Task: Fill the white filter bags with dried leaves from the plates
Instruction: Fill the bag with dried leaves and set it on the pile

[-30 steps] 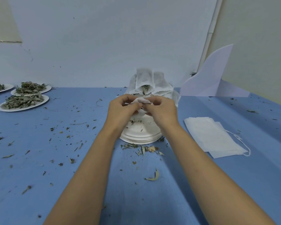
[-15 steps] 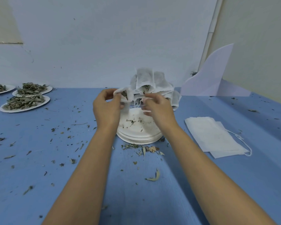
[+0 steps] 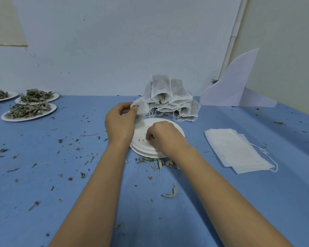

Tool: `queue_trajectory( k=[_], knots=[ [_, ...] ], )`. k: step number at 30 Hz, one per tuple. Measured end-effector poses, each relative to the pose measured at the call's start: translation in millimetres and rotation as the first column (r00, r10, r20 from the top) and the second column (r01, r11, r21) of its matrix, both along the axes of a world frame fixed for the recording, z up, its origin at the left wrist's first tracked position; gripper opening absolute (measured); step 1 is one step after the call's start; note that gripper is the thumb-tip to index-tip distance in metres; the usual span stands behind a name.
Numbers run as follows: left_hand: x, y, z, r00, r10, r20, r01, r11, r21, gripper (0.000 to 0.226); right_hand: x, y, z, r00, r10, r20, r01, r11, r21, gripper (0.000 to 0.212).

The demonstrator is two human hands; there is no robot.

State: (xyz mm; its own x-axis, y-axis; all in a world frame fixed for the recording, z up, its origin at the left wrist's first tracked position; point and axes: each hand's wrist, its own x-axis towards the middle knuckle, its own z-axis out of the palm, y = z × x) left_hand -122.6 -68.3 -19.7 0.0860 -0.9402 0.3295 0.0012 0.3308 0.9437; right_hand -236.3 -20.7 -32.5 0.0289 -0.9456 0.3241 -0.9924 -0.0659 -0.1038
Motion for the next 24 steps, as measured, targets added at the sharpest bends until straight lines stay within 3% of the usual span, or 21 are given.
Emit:
queue_trajectory(
  k=[2,4,6,11,16,17,21,24],
  knots=[
    [0,0,-1,0.999,-0.027,0.021,0.027,1.0,-0.006,0.007,1,4,3,0.975,-0.049,0.215,0.07,0.993,-0.092,0.028],
    [-1,0,-2,0.998,-0.042,0.048,0.043,0.999,-0.017,0.008,1,9,15,0.855,-0.071,0.514,0.231,0.939,-0.256,0.025],
    [-3,2,-1,0.995,-0.083,0.059,0.085,0.996,-0.037,0.009,2,13,27,0.738,0.018,0.675,0.314,0.876,-0.367,0.022],
    [-10,13,4,0.952,-0.301,0.064,0.306,0.947,-0.095,0.031,7,16,33,0.724,0.019,0.689,0.261,0.918,-0.299,0.019],
    [-11,20,8,0.866,-0.5,-0.013,0.5,0.866,0.003,0.033,-3,15,37,0.438,0.018,0.899,0.332,0.926,-0.18,0.017],
    [-12,21,8,0.851,-0.524,-0.03,0.525,0.85,0.034,0.032,-4,16,38,0.416,0.007,0.909,0.329,0.931,-0.157,0.018],
    [-14,23,6,0.816,-0.576,-0.059,0.578,0.81,0.094,0.028,-8,21,37,0.525,-0.03,0.85,0.354,0.916,-0.187,0.02],
    [-15,24,6,0.82,-0.567,-0.077,0.572,0.813,0.111,0.028,-11,21,36,0.531,-0.044,0.846,0.367,0.912,-0.183,0.025]
  ],
)
